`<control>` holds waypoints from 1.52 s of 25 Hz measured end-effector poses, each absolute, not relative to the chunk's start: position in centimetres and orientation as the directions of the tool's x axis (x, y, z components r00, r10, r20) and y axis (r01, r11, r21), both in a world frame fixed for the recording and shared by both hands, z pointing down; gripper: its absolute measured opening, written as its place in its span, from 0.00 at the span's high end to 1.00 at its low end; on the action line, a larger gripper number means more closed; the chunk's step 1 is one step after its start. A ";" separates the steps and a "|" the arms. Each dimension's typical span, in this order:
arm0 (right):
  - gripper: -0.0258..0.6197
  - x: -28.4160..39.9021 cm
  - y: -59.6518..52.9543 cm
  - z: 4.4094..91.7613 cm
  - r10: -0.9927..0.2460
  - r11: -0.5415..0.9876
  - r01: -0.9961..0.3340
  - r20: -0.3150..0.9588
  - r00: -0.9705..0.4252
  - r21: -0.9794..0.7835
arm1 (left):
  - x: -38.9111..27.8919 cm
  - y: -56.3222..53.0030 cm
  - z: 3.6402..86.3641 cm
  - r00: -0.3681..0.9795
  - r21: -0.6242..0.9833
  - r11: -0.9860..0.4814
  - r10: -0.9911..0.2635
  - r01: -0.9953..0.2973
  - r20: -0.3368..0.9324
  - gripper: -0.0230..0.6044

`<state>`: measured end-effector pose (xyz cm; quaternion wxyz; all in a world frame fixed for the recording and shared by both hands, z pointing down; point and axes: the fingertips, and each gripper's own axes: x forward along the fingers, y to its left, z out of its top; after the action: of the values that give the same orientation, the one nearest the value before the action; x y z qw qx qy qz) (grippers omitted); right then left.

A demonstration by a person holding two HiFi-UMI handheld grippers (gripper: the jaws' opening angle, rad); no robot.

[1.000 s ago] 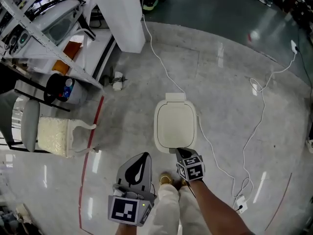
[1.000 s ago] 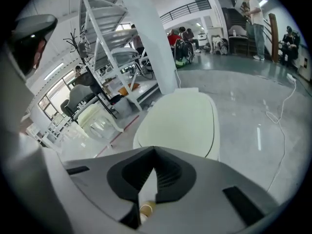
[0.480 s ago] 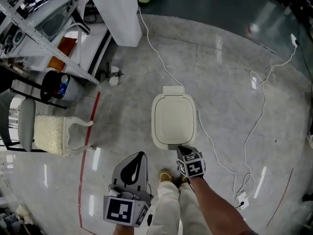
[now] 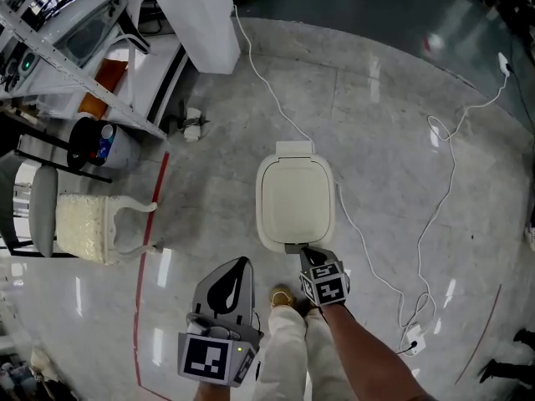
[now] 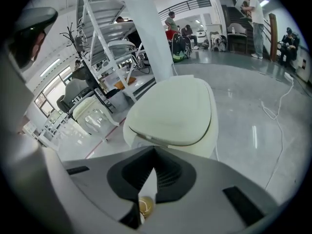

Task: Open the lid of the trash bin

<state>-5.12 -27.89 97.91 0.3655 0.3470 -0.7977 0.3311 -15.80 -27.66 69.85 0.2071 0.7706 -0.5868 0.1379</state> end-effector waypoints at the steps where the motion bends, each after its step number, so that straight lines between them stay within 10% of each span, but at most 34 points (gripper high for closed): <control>1: 0.90 -5.1 -27.8 97.9 -0.313 0.545 -0.794 0.813 -0.491 -0.269 | -15.8 -27.7 69.9 0.273 0.158 -0.225 -0.847 -0.961 0.455 0.98; 24: 0.91 -4.8 -28.4 95.1 -0.329 0.525 -0.800 0.797 -0.507 -0.291 | -14.8 -27.6 68.6 0.262 0.175 -0.204 -0.855 -0.963 0.448 0.98; 38: 0.91 -6.3 -40.7 68.2 -0.573 0.592 -0.777 0.566 -0.592 -0.213 | -14.1 -30.0 52.7 0.273 0.180 -0.227 -0.912 -0.957 0.305 0.98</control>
<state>-6.30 -40.72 68.19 0.2258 0.3911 -0.8633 0.2255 -14.12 -30.00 52.71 0.1670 0.7803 -0.5990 0.0671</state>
